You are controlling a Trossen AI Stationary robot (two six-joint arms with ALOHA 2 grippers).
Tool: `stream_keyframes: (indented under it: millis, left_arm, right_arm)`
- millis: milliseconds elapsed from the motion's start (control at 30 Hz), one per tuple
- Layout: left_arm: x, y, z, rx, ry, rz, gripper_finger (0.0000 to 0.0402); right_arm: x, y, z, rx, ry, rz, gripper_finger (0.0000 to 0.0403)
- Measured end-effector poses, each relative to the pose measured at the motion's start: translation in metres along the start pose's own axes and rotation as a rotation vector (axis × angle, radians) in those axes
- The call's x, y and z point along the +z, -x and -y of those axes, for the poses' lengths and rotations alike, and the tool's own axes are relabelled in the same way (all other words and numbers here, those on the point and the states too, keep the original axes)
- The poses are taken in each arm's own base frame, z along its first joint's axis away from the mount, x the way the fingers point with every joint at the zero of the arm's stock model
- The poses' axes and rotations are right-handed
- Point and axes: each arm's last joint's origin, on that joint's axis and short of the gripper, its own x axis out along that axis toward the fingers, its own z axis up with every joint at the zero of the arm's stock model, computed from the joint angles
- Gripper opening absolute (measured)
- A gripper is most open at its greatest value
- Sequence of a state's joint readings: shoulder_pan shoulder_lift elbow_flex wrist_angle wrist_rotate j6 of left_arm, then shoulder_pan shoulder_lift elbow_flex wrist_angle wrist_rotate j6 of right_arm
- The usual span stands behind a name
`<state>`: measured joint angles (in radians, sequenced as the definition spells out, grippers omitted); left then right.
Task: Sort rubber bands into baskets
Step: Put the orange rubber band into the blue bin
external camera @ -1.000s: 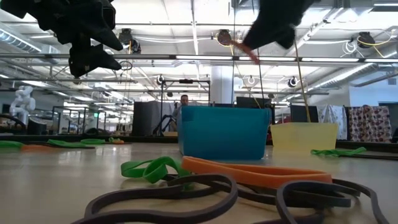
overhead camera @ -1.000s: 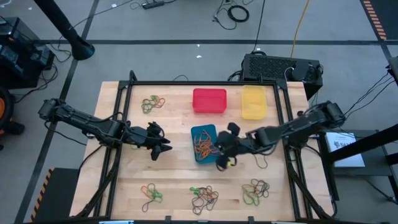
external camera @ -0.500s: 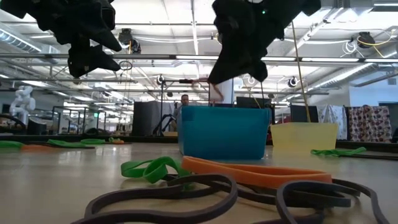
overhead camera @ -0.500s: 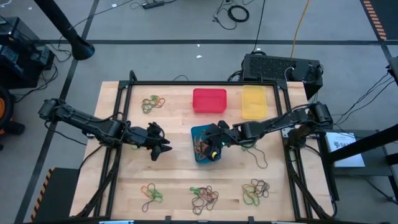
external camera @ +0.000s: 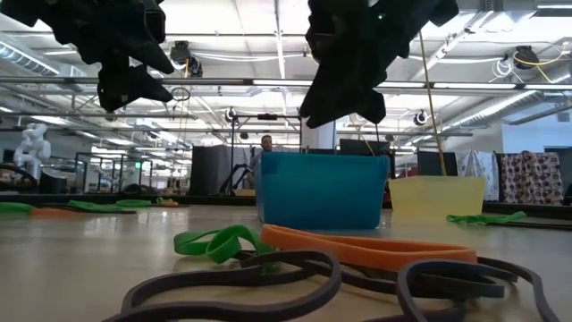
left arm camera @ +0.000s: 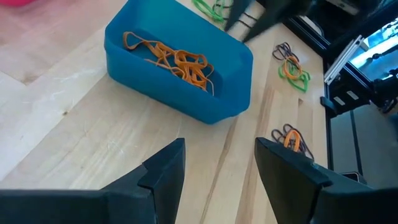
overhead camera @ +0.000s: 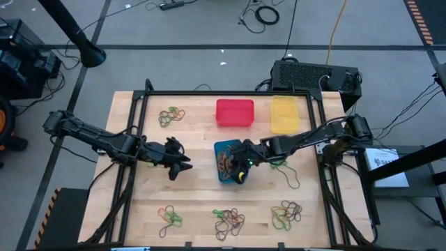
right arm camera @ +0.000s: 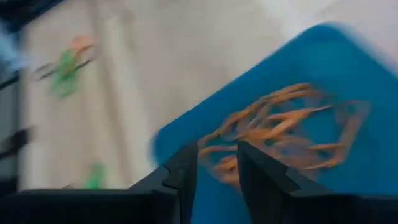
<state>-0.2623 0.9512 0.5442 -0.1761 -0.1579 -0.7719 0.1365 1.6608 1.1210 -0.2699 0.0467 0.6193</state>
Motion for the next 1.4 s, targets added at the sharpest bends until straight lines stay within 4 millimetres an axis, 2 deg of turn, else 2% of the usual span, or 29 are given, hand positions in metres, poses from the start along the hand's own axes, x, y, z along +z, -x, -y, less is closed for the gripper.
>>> stream_keyframes:
  millis: [200, 267, 367, 533, 767, 933, 1033, 1133, 1400]
  left_arm:
    - [0.0, 0.0, 0.0, -0.006, -0.003, -0.01, 0.02]
    - [-0.001, 0.0, -0.001, 0.002, -0.004, -0.019, 0.02]
    - [-0.003, 0.0, -0.003, 0.021, -0.008, -0.039, 0.02]
    - [-0.006, 0.0, -0.005, 0.042, -0.017, -0.065, 0.02]
    - [-0.005, 0.0, -0.005, 0.039, -0.089, -0.066, 0.02]
    - [-0.005, 0.0, -0.005, 0.038, -0.112, -0.066, 0.02]
    - [-0.005, 0.0, -0.005, 0.038, -0.118, -0.067, 0.02]
    - [-0.006, -0.001, -0.005, 0.039, -0.139, -0.069, 0.02]
    - [-0.01, -0.009, -0.006, 0.049, -0.15, -0.119, 0.02]
  right_arm:
    - [-0.002, 0.011, -0.033, 0.3, -0.006, -0.152, 0.0106]
    - [-0.011, 0.014, -0.046, 0.366, -0.008, -0.211, 0.0103]
    - [-0.034, 0.019, -0.064, 0.386, 0.009, -0.314, 0.0099]
    - [-0.075, 0.029, -0.083, 0.25, 0.007, -0.441, 0.0094]
    - [-0.109, 0.041, -0.1, 0.07, -0.321, -0.487, 0.0093]
    - [-0.127, 0.046, -0.104, -0.035, -0.463, -0.536, 0.0093]
    - [-0.14, 0.044, -0.1, -0.184, -0.598, -0.575, 0.0093]
    - [-0.149, 0.039, -0.1, -0.253, -0.7, -0.587, 0.0093]
    - [-0.168, 0.014, -0.097, -0.377, -0.756, -0.59, 0.0093]
